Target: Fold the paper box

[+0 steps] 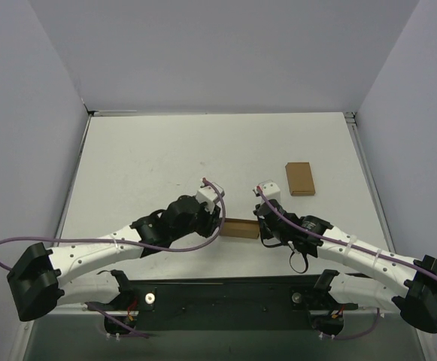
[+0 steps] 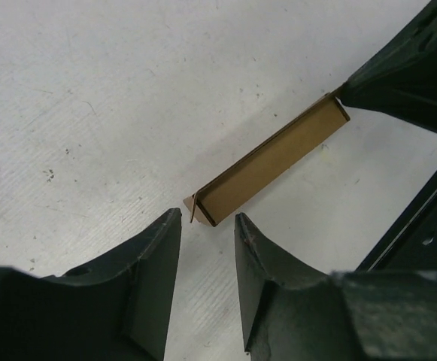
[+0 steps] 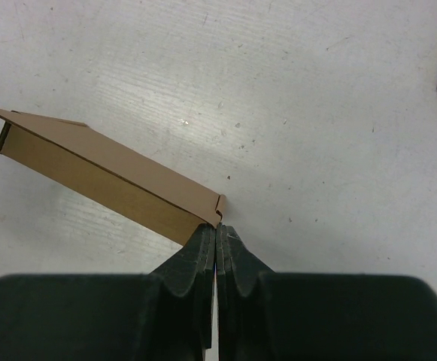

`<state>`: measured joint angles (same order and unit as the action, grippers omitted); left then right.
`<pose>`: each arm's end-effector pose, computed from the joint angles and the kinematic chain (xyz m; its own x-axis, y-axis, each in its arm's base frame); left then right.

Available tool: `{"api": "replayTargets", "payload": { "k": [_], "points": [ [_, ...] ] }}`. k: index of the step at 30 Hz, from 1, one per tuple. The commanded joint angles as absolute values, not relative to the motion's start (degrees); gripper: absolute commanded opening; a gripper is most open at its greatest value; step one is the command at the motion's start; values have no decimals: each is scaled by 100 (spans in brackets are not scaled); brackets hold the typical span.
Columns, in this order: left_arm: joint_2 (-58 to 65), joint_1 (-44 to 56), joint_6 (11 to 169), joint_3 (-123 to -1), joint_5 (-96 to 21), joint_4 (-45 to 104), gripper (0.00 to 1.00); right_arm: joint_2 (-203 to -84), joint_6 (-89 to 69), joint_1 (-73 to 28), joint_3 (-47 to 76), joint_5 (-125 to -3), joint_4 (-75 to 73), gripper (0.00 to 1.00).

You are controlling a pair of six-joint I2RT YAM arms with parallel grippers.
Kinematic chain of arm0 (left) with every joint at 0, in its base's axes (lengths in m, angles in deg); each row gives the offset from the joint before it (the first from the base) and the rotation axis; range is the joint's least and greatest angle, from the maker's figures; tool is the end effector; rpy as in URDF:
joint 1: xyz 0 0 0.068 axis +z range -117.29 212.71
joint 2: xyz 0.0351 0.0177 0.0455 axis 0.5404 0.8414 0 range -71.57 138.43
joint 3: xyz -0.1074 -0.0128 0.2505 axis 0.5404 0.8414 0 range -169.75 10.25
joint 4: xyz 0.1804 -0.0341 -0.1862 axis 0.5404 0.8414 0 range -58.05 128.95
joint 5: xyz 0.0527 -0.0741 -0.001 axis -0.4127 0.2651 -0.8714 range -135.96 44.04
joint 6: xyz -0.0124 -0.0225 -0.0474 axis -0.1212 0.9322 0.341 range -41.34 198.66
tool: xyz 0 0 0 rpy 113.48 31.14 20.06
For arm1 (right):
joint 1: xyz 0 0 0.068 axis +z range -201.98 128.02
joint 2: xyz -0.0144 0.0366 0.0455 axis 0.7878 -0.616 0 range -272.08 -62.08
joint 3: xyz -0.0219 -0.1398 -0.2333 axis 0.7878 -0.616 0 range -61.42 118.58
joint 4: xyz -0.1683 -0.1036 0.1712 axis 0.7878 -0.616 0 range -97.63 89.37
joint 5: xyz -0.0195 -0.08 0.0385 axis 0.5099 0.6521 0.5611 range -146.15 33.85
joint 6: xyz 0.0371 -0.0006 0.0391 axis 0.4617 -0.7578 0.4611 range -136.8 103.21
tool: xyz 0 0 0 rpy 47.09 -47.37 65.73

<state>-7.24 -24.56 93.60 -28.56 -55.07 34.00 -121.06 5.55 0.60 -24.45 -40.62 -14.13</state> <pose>0.1396 -0.2068 0.2495 -0.4363 0.2081 -0.8754 0.6648 0.7302 -0.1578 0.1424 0.1702 0.2407 -0.5671 -0.1383 -0.8120 -0.4510 0.8770 0.1656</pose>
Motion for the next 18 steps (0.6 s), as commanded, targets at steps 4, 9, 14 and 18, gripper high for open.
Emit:
{"api": "replayTargets", "payload": {
  "k": [4, 9, 14, 18],
  "points": [
    [-232, -2389, 8886, -3281, -5088, 3766, 41, -12158, 500, 49, -2292, -4112, -1417, 0],
    [-135, -2380, 8772, -3317, -5378, 3670, 40, -12149, 492, 49, -2301, -4130, -1399, 0],
    [-47, -2328, 8727, -3343, -5370, 3573, 40, -12167, 509, 49, -2328, -4156, -1381, 0],
    [6, -2292, 8701, -3335, -5273, 3451, 40, -12167, 500, 49, -2319, -4165, -1373, 0]
  ]
}}
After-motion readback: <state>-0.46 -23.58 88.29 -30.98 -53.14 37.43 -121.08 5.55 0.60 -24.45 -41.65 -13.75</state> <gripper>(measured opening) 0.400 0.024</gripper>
